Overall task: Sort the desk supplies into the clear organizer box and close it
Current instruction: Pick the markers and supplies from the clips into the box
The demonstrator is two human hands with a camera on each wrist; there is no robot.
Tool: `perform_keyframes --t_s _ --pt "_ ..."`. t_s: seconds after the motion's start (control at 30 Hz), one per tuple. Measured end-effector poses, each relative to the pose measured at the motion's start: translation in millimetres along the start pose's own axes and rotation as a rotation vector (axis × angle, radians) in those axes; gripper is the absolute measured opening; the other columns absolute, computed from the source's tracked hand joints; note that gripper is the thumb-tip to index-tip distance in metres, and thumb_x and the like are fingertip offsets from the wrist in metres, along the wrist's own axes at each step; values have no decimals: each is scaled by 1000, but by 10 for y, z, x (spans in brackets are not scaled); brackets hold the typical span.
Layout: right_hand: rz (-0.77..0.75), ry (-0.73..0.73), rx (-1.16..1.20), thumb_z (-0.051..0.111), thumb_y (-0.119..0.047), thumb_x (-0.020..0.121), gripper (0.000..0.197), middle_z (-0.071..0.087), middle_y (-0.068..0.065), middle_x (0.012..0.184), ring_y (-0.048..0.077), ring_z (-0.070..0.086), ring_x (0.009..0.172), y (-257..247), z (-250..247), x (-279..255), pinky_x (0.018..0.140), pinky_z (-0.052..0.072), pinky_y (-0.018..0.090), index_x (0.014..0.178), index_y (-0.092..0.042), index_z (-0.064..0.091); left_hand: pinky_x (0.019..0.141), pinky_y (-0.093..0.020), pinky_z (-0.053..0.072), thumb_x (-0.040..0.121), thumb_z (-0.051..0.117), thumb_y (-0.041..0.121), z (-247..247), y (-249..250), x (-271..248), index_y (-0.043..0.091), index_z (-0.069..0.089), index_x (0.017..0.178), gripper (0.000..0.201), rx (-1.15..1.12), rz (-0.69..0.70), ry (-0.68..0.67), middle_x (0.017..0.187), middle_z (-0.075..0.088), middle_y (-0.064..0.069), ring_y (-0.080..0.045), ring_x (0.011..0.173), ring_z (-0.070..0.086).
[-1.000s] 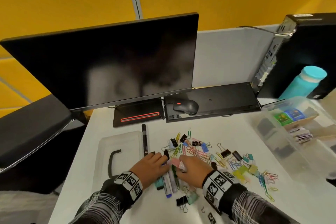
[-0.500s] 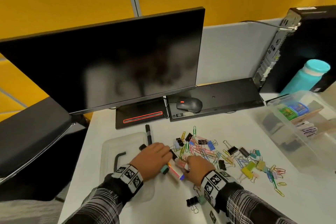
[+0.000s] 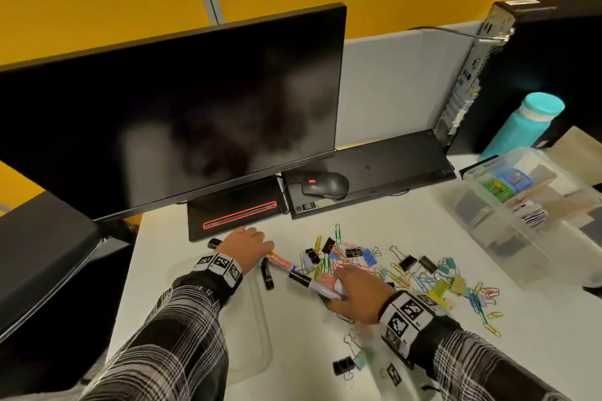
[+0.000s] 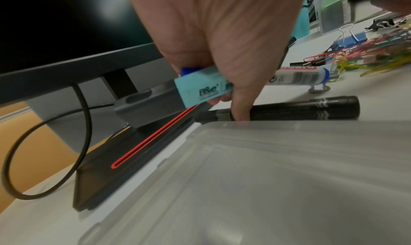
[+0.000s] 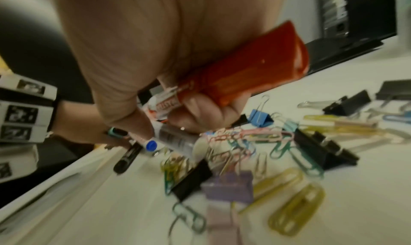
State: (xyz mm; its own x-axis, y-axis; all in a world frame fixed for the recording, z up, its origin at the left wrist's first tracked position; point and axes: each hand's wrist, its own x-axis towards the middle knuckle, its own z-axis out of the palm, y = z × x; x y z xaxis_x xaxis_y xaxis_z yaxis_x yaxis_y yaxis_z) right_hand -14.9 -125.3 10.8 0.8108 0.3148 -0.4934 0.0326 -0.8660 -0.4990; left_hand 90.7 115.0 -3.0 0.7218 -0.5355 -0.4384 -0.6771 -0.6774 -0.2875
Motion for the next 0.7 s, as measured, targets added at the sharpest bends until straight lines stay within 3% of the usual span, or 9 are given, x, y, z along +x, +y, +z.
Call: perform_keyframes --t_s 0.07,0.13,0.2,0.3,0.37,0.43,0.53,0.6,0.7 --pt "-4 2 111 56 -34 88 30 51 -6 81 7 47 66 45 -129 -50 64 45 26 113 -24 42 101 -35 38 96 50 25 -9 -4 46 24 46 126 31 -7 22 2 126 54 -4 -23 118 47" --pt "9 19 167 53 -30 91 32 51 -8 73 10 54 64 94 -217 -68 54 41 22 119 -23 39 102 -35 37 95 51 25 -37 -15 61 25 46 126 32 -13 42 2 126 54 -3 -22 118 47" --pt "-13 99 149 50 -29 93 29 57 -5 81 16 59 70 155 -282 -76 56 42 24 120 -20 41 101 -34 37 94 52 24 -88 -24 60 25 45 127 34 -33 32 33 127 53 -2 -21 118 47" --pt "-44 212 103 47 -27 96 27 60 0 87 12 55 66 235 -398 -108 57 43 26 122 -21 42 98 -31 36 94 52 20 -202 2 57 27 44 127 35 -110 -32 146 127 51 0 -20 117 47" --pt "-65 286 101 47 -24 95 27 63 5 93 19 58 76 298 -497 -146 66 49 33 121 -24 42 99 -30 36 93 54 25 -315 82 56 29 47 127 35 -213 -82 220 127 51 3 -18 117 47" --pt "-81 356 96 48 -22 93 29 60 1 91 19 55 80 372 -629 -218 71 49 36 121 -27 43 100 -30 36 92 56 31 -443 230 66 30 48 128 36 -355 -118 285 126 51 3 -16 117 48" --pt "-96 467 26 47 -22 94 26 48 -9 87 14 42 82 534 -876 -387 69 43 35 119 -29 45 94 -30 43 94 54 36 -656 520 82 29 51 129 37 -576 -179 328 121 49 1 -18 107 52" --pt "-112 532 -37 47 -21 93 19 50 -9 90 15 42 86 662 -1081 -538 69 44 37 110 -29 45 92 -31 48 93 54 36 -772 700 105 26 55 127 35 -693 -198 366 121 48 0 -18 100 56" --pt "-77 573 -143 49 -20 92 15 55 -4 100 23 46 99 960 -1428 -800 74 46 41 105 -26 44 95 -28 45 95 52 33 -955 950 183 24 57 125 32 -797 -192 390 126 53 2 -16 107 56"
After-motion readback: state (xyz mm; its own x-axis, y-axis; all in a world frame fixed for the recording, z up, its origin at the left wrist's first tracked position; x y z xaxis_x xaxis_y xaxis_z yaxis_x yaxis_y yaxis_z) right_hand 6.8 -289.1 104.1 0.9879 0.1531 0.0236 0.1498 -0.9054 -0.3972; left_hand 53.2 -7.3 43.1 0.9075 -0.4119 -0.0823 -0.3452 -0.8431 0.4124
